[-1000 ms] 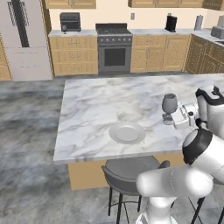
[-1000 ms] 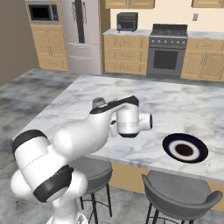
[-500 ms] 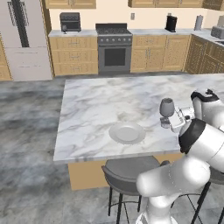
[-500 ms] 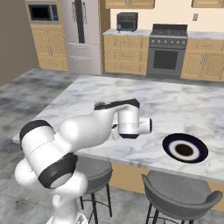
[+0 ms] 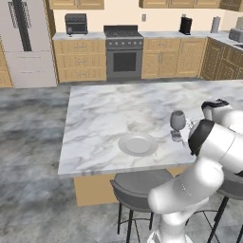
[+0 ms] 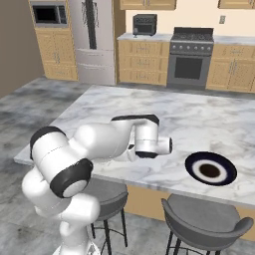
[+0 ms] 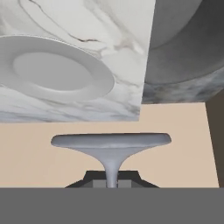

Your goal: Retrieve the wine glasses from the counter and place one next to each plate.

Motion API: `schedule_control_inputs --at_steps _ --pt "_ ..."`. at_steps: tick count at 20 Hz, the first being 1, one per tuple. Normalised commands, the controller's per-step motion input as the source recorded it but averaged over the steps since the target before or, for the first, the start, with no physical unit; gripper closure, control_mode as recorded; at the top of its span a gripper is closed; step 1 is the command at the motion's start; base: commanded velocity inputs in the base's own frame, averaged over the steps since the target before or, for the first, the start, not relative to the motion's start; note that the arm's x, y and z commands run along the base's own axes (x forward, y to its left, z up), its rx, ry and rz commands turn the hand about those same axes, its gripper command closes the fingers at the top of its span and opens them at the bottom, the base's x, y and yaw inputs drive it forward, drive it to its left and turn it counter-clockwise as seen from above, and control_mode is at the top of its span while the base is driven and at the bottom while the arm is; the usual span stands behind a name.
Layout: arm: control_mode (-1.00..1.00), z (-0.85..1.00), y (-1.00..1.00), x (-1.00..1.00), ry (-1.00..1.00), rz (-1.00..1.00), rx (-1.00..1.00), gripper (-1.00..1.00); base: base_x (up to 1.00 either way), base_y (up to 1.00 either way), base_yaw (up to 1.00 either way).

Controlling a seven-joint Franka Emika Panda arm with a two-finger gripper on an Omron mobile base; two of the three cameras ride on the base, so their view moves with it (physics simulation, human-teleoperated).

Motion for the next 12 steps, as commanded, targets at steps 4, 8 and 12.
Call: schedule_control_inputs --at_steps 4,8,12 --pt "-1.00 -0.28 0.00 0.33 0.00 0.03 0.00 1.00 0.00 0.00 0.00" --pt "-1.00 -0.22 0.00 0.35 0.00 0.04 0.00 1.00 0.00 0.00 0.00" --pt "-1.00 -0.21 0.00 0.36 0.00 0.05 0.00 1.00 0.00 0.00 0.00"
